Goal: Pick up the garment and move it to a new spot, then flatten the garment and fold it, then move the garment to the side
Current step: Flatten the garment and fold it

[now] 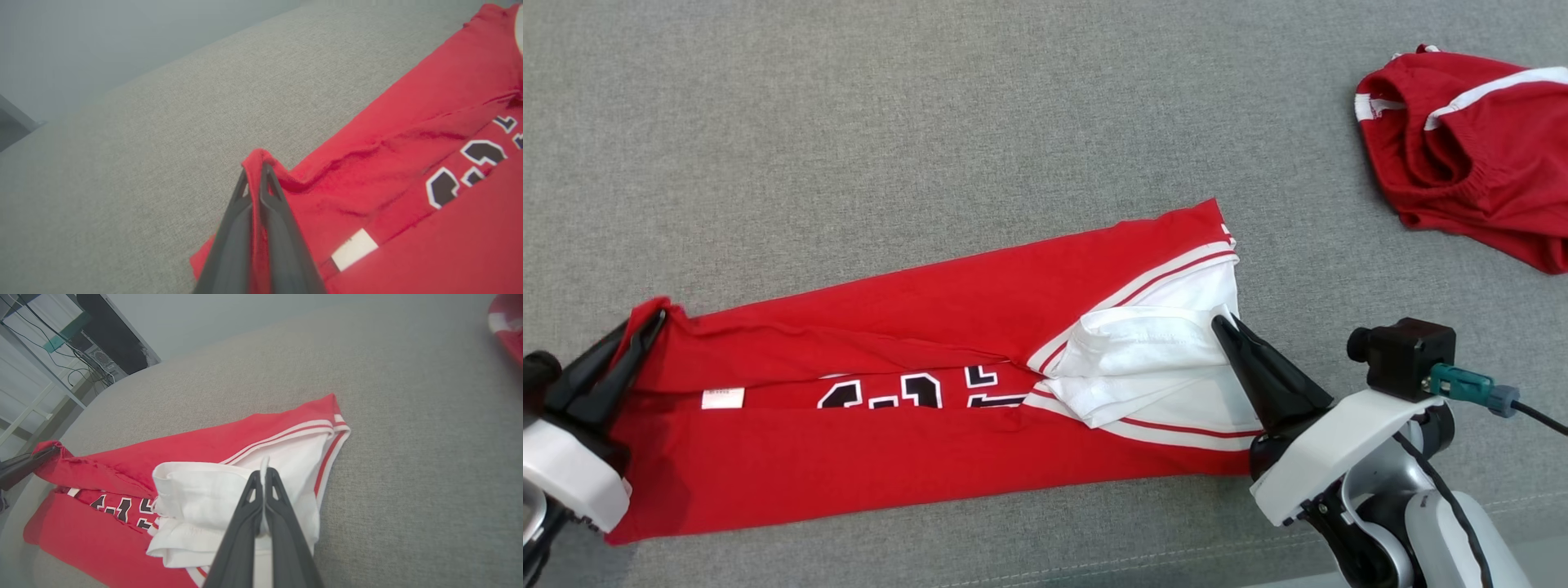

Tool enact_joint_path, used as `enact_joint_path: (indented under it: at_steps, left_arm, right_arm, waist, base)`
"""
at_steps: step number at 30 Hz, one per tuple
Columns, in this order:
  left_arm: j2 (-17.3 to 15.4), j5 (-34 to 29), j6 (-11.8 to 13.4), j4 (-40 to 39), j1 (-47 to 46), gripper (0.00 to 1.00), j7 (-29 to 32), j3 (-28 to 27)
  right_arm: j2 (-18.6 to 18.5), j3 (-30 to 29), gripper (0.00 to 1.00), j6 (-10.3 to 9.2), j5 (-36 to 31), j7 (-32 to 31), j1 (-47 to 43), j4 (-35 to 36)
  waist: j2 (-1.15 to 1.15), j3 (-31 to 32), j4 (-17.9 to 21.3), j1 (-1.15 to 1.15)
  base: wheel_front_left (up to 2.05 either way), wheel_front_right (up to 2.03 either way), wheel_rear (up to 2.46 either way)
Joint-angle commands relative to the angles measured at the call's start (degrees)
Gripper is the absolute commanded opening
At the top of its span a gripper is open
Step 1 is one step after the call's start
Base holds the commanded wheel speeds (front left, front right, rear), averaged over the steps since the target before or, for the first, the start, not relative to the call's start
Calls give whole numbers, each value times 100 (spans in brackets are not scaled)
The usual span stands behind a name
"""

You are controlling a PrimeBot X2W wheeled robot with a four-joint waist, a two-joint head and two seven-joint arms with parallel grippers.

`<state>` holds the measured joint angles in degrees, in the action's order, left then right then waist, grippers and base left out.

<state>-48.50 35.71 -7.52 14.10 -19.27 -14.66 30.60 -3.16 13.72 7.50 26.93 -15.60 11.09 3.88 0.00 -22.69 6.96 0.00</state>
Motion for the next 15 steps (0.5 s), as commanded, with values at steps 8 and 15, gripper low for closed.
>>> enact_joint_path:
  at_steps: [8, 15]
  left_arm:
    - [-436, -193, 3, -380, -201, 0, -34, -356]
    - [-372, -99, 3, -429, 236, 0, -34, -154]
  right_arm:
    - [28, 244, 0, -1, 146, 213, 36, -98]
    - [28, 166, 0, -1, 157, 248, 47, -249]
  waist:
    - [0, -24, 15, 0]
    - [0, 73, -112, 0]
  base:
    - [0, 0, 0]
    - [0, 0, 0]
